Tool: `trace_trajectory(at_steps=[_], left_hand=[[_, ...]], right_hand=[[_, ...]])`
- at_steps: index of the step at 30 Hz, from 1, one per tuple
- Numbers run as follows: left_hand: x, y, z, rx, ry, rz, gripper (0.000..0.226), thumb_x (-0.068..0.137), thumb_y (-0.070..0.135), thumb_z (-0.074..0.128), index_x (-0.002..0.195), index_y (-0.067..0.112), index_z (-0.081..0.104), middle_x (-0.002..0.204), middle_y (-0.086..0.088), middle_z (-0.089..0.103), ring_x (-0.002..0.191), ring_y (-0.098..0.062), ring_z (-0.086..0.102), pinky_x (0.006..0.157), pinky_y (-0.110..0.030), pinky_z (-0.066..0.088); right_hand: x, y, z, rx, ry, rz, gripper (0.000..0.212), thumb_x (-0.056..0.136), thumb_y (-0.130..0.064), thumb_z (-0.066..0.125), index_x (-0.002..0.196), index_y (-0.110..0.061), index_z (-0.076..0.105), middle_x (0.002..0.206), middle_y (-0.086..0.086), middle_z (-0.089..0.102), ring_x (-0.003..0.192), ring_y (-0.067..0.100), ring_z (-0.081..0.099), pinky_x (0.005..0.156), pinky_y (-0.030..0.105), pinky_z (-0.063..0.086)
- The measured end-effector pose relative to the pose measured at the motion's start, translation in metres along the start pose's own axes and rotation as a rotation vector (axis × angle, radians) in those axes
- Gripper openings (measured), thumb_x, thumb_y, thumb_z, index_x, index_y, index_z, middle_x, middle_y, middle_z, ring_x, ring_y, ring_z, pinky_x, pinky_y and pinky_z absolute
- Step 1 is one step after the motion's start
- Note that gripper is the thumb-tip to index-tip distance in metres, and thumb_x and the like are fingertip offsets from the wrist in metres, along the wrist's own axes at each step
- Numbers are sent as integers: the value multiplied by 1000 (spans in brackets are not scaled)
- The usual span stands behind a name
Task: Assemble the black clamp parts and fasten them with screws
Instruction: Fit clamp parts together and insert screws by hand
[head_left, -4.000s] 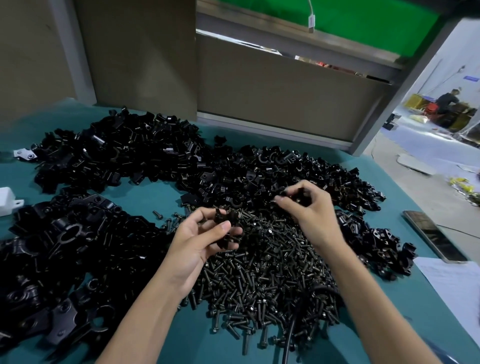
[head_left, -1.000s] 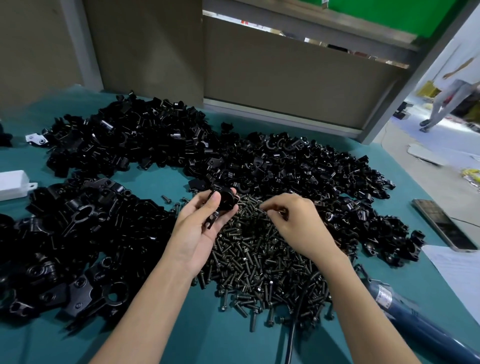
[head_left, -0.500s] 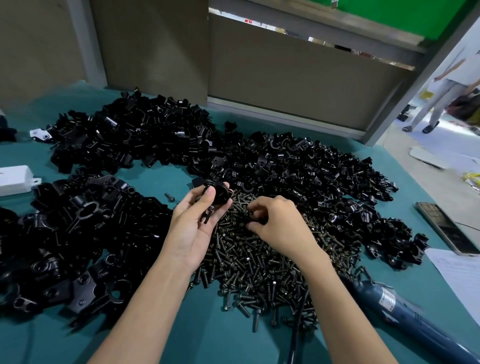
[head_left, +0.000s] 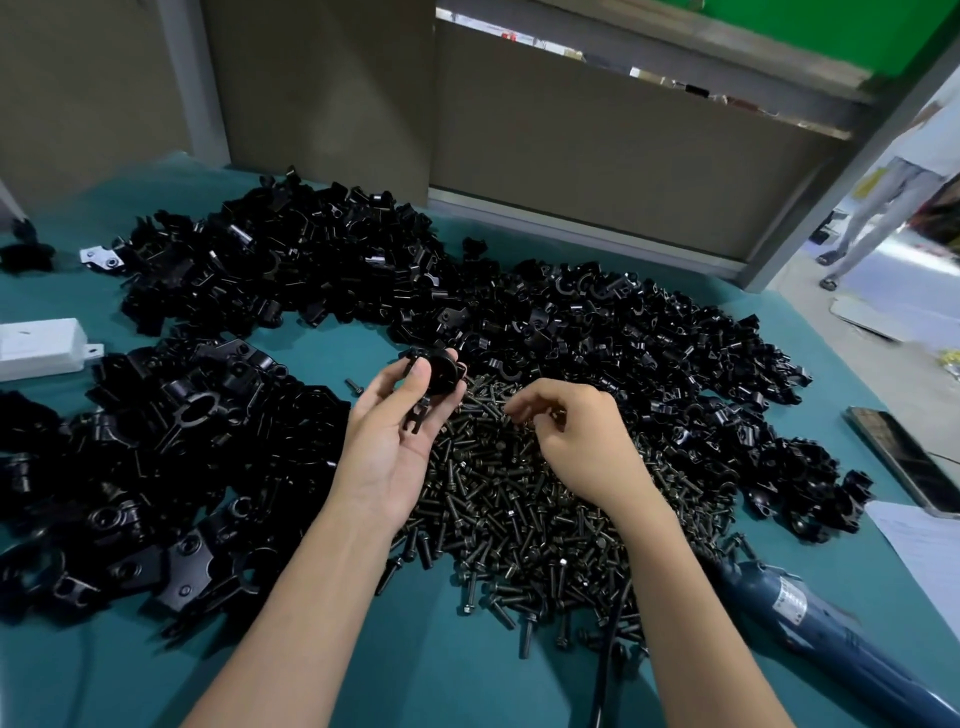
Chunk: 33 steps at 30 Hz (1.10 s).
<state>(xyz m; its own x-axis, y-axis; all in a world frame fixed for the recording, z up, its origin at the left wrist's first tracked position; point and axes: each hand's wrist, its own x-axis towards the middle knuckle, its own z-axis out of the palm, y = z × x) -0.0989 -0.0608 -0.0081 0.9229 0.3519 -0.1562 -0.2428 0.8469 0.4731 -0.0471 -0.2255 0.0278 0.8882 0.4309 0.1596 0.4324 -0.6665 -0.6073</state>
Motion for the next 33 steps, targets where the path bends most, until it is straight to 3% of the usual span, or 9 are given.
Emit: trace_trajectory(at_steps=[5, 11, 15, 17, 21, 28, 33], left_hand=[[2, 1, -3, -14, -21, 10, 30, 79, 10, 69, 106, 0, 60, 116, -21, 71, 113, -33, 68, 82, -35, 60], [3, 0, -4, -8, -32, 12, 27, 80, 10, 69, 104, 0, 61, 111, -19, 72, 113, -34, 68, 82, -35, 60], [4, -1, -4, 1, -28, 10, 29, 80, 11, 70, 105, 0, 61, 109, -18, 73, 111, -31, 69, 82, -34, 60], [3, -1, -4, 13, -31, 11, 29, 80, 12, 70, 105, 0, 62, 109, -17, 73, 109, -29, 70, 82, -34, 60], [2, -1, -5, 22, -38, 15, 34, 82, 13, 69, 112, 0, 59, 112, -18, 72, 113, -30, 68, 83, -33, 59], [0, -1, -2, 18, -11, 5, 33, 80, 12, 70, 109, 0, 60, 128, -26, 64, 122, -34, 62, 83, -34, 60], [1, 0, -4, 12, -26, 8, 32, 81, 12, 69, 109, -1, 60, 115, -20, 71, 119, -33, 65, 84, -34, 60]], right_hand=[[-6, -2, -5, -2, -56, -40, 39, 92, 4, 58, 89, -32, 72, 87, -14, 71, 84, 3, 65, 74, 19, 54], [-13, -3, 4, -45, -67, -46, 16, 91, -12, 69, 94, -28, 73, 85, -15, 68, 77, 7, 64, 70, 19, 52], [-14, -13, 18, -133, -28, -151, 16, 90, -23, 71, 105, -28, 74, 96, -15, 68, 98, 6, 56, 84, 23, 47], [-16, -18, 29, -270, -42, -196, 25, 90, -29, 70, 114, -26, 72, 104, -10, 63, 105, 12, 49, 84, 27, 43], [-17, -26, 42, -414, 24, -232, 20, 89, -20, 68, 109, -19, 72, 101, -4, 60, 101, 19, 48, 78, 29, 41], [-21, -25, 40, -348, 11, -192, 18, 96, -12, 54, 109, -15, 66, 103, -1, 62, 103, 20, 52, 80, 34, 48], [-21, -22, 40, -301, 64, -161, 18, 96, -14, 55, 110, -17, 66, 102, -3, 64, 94, 17, 57, 77, 34, 50]])
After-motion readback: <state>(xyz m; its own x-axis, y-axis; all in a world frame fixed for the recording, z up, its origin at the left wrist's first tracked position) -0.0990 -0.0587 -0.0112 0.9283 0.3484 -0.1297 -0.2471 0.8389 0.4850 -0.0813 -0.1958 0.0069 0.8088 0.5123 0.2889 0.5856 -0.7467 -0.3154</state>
